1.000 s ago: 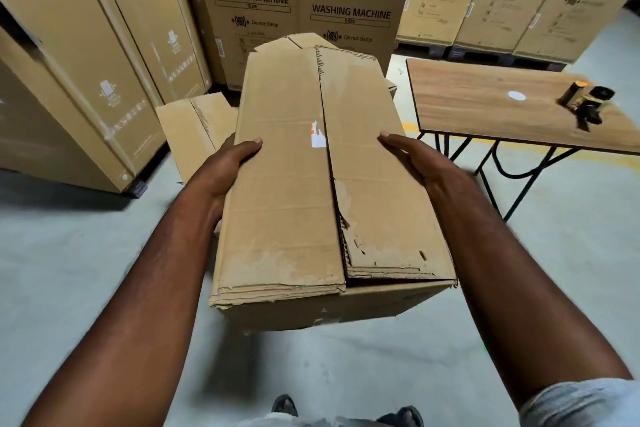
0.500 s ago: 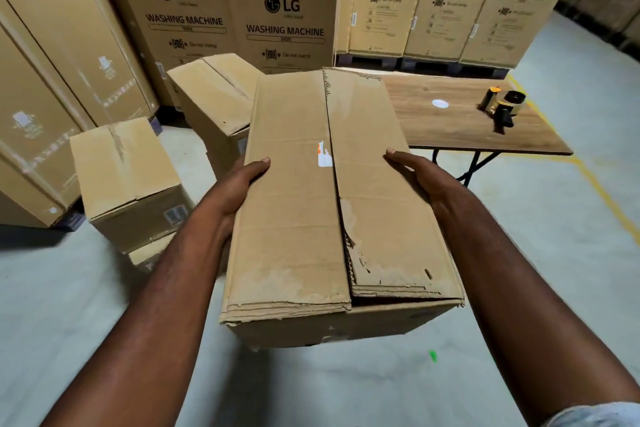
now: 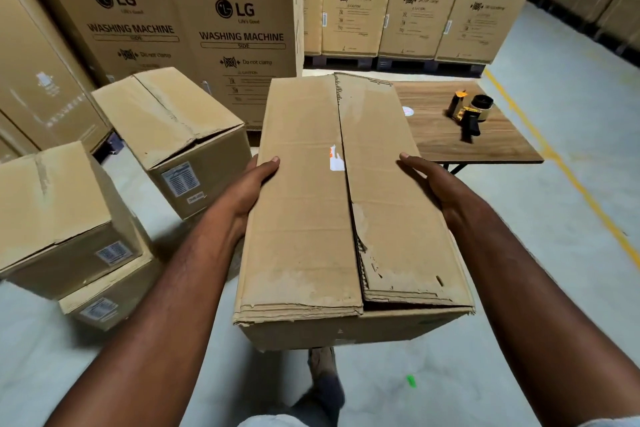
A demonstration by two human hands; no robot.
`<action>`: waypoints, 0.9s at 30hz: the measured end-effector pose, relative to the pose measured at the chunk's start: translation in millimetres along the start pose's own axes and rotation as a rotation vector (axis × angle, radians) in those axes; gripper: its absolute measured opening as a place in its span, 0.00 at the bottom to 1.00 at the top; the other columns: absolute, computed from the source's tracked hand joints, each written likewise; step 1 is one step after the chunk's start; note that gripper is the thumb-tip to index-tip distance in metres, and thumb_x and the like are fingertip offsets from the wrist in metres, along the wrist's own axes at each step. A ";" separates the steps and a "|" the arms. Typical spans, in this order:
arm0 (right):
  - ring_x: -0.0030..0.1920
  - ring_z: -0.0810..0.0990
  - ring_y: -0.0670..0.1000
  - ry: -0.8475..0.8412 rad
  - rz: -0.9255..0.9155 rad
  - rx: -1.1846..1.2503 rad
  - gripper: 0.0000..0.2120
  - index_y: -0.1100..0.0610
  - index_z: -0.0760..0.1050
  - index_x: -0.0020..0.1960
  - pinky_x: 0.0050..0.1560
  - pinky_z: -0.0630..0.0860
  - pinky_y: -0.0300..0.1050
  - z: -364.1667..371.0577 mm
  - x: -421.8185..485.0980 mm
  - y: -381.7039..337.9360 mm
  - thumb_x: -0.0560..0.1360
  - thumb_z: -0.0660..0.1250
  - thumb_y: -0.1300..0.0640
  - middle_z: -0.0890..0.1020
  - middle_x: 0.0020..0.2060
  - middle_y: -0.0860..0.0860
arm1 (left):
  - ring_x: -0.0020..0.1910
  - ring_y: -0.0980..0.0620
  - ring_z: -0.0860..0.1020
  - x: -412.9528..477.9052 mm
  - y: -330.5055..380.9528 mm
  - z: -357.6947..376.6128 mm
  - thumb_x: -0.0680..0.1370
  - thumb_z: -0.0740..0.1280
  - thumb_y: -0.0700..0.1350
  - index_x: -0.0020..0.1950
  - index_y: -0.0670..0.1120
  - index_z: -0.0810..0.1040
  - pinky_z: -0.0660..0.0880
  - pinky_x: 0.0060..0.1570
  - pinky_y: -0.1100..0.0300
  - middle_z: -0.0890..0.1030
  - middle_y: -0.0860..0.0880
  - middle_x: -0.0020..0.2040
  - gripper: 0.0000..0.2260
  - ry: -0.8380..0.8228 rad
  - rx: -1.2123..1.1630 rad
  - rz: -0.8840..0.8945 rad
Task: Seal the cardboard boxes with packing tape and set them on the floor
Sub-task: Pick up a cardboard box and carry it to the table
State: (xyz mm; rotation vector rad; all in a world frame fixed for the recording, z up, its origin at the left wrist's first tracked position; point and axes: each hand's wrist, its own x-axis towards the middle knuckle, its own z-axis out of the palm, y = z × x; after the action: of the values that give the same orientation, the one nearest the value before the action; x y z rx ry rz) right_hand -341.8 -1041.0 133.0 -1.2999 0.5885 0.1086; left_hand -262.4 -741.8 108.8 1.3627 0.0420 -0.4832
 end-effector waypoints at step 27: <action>0.53 0.81 0.51 0.168 0.001 0.026 0.04 0.50 0.81 0.47 0.66 0.72 0.53 -132.9 317.6 -154.9 0.73 0.73 0.52 0.87 0.43 0.43 | 0.49 0.46 0.82 380.6 54.6 151.7 0.79 0.63 0.44 0.67 0.53 0.75 0.80 0.46 0.51 0.83 0.45 0.56 0.17 -0.084 -0.007 -0.078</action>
State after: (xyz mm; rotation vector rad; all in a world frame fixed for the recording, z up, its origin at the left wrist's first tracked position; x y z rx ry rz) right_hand -56.7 -1286.5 100.9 -1.2917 0.7320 -0.0078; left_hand 62.7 -995.1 77.1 1.3367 0.0280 -0.6052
